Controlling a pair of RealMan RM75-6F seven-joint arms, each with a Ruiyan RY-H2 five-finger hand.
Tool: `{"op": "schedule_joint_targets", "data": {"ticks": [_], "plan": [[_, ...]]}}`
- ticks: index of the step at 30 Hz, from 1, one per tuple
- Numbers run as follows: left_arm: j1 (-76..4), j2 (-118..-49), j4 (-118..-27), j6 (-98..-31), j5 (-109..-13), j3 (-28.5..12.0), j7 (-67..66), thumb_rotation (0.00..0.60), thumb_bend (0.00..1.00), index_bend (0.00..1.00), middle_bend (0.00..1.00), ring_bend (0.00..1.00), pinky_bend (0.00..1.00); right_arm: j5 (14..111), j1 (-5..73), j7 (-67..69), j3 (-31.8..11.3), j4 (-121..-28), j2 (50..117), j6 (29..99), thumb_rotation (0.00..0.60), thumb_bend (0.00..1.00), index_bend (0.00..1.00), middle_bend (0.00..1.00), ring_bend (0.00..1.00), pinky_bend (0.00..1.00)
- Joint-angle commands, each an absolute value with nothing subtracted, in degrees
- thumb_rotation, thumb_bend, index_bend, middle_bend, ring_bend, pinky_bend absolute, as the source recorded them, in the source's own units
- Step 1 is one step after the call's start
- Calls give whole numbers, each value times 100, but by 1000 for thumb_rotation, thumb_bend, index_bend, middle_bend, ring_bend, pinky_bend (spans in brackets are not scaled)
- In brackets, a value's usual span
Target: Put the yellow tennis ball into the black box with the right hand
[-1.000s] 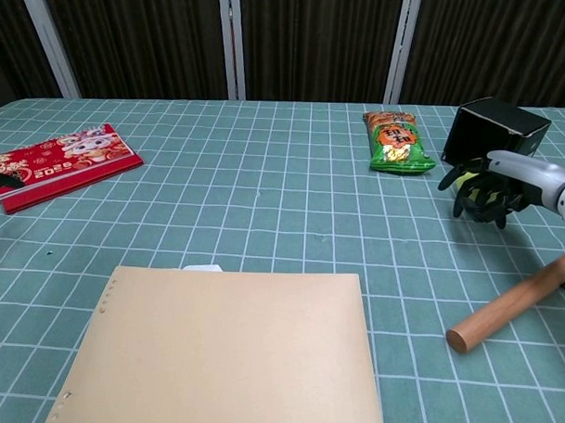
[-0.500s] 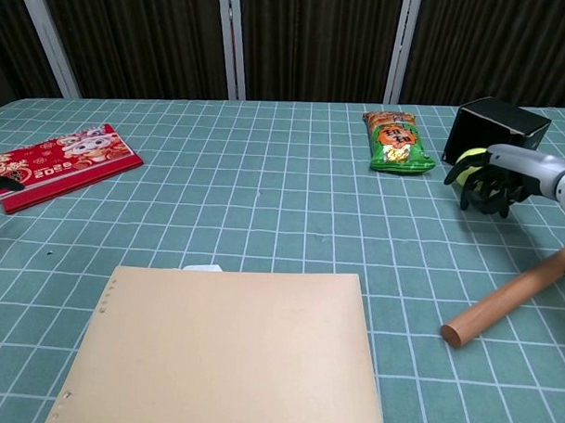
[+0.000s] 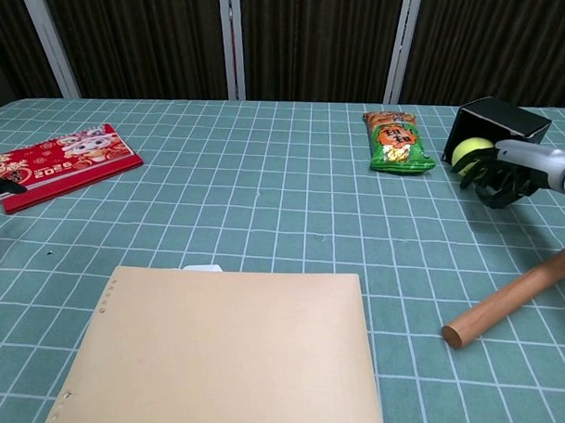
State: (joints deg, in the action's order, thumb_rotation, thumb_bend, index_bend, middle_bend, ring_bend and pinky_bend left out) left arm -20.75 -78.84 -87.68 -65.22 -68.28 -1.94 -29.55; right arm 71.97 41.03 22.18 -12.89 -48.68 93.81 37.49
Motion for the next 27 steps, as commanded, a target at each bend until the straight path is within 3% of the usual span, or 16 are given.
{"op": "schedule_joint_targets", "data": {"ticks": [1,6,27], "plan": [[-2083,-7884,-8762,-6512,-6818,-193,-2947,600,78,0,50,0,0,7254,4122,2322,-1271,-4882,9335,3733,600,646,69,136,129,356],[-2091,-7866,-8745,-6500,-6816,-183,-2905,600,79,0,50,0,0,7310,4152,2485,-1270,-4913,9281,3720,600,645,0,5,4,290],[-2091,-7813,-8767,-6538,-6822,-151,-2819,600,79,0,50,0,0,7334,4201,2927,-1349,-5030,9126,3795,600,645,0,0,0,274]]}}
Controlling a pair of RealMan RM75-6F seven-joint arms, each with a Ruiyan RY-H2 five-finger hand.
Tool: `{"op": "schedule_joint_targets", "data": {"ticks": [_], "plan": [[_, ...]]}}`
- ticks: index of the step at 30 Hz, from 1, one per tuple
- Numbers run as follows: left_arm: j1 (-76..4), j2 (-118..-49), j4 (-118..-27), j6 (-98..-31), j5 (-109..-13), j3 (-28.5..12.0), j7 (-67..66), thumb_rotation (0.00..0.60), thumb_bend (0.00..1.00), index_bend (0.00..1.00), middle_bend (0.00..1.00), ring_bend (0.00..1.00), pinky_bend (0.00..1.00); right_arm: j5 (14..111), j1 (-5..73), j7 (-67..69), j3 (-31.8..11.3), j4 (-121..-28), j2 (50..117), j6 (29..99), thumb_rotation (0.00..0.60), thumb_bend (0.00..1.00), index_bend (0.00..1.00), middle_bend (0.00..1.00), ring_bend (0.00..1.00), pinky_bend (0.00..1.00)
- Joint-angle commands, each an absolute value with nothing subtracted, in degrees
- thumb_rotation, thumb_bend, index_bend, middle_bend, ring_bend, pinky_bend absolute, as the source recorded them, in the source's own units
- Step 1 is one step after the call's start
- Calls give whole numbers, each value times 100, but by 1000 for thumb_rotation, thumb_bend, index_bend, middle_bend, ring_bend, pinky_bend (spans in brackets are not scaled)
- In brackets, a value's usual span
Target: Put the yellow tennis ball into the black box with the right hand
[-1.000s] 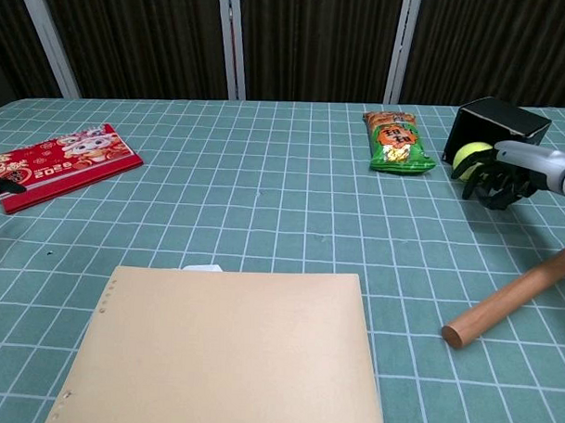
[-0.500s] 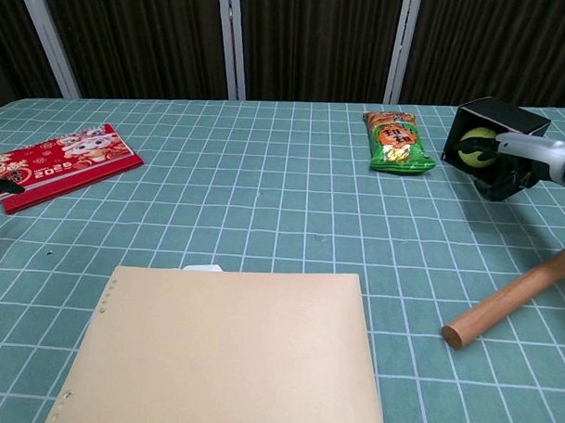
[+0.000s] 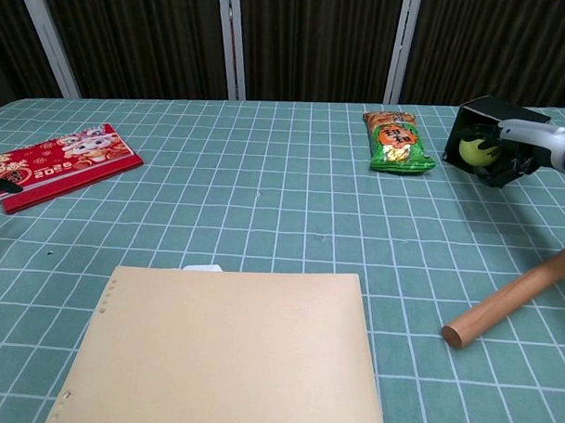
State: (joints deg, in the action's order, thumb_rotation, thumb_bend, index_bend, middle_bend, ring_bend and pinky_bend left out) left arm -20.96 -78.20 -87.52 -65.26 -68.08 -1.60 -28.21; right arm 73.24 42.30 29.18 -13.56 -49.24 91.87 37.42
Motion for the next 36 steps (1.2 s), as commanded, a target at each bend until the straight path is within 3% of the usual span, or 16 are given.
{"op": "schedule_joint_targets", "data": {"ticks": [1,11,16,22,30,36], "plan": [[-2085,-7803,-8785,-6554,-6843,-142,-2814,600,79,0,50,0,0,7335,4178,2919,-1345,-5105,9091,3829,600,645,0,0,0,274],[-1987,-7592,-9055,-6810,-7288,3,-2644,600,79,0,50,0,0,7387,3651,2462,-1185,-6960,8347,4581,600,645,0,0,0,266],[-1919,-7425,-9194,-6958,-7662,128,-2443,600,80,0,50,0,0,7540,3169,1916,-948,-8338,7799,5301,600,645,0,0,0,22],[-1809,-7205,-9338,-7238,-8167,256,-2091,600,79,0,45,0,0,7999,2364,1251,-552,-9358,7333,6634,600,594,0,0,0,0],[-1616,-7039,-9332,-7825,-8903,370,-1600,600,78,0,0,0,0,9042,1225,1112,290,-9679,6913,8239,600,574,0,0,0,0],[-1508,-6960,-9282,-8014,-9061,380,-1415,600,78,0,0,0,0,9279,507,503,411,-8857,7060,9310,600,573,0,0,0,0]]}}
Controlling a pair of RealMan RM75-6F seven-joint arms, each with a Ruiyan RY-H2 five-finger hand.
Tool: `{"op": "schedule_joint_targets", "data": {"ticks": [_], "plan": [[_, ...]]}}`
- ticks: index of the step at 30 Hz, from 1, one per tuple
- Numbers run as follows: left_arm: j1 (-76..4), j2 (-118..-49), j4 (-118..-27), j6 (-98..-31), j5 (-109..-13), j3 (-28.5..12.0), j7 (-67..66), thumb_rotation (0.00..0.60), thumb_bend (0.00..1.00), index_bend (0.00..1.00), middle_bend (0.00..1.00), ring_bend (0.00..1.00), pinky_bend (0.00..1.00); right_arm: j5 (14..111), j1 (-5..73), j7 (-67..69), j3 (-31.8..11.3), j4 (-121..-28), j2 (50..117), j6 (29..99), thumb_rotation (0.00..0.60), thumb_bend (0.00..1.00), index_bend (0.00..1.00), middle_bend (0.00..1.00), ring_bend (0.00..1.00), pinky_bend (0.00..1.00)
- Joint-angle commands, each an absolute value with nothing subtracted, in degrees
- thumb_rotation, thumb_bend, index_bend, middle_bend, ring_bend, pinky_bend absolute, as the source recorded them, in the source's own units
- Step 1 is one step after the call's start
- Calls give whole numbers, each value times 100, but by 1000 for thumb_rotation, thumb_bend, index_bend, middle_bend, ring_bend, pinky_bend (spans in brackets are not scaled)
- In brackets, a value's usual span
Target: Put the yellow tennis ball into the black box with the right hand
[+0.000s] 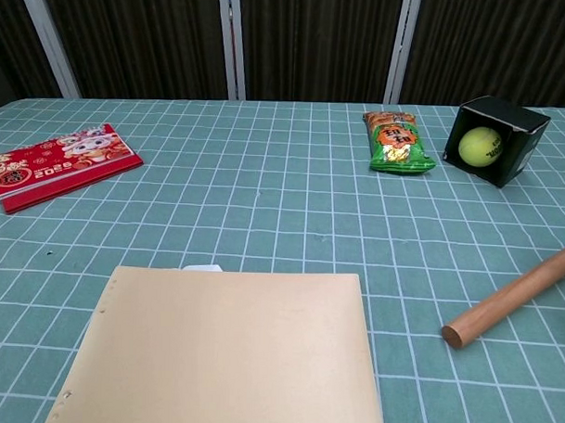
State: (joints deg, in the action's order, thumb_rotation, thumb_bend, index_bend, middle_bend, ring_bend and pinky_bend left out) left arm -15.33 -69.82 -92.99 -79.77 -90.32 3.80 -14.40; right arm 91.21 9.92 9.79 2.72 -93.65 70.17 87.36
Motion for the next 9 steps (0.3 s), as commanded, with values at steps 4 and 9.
{"op": "schedule_joint_targets", "data": {"ticks": [4,9], "plan": [[-1456,-6947,-9237,-8136,-9191,372,-1321,600,78,0,0,0,0,9165,249,-140,324,-8433,7154,9602,600,573,0,0,0,0],[-1402,-6937,-9206,-8225,-9271,357,-1272,600,78,0,0,0,0,9000,236,-51,261,-8453,7059,9400,600,573,0,0,0,0]]}}
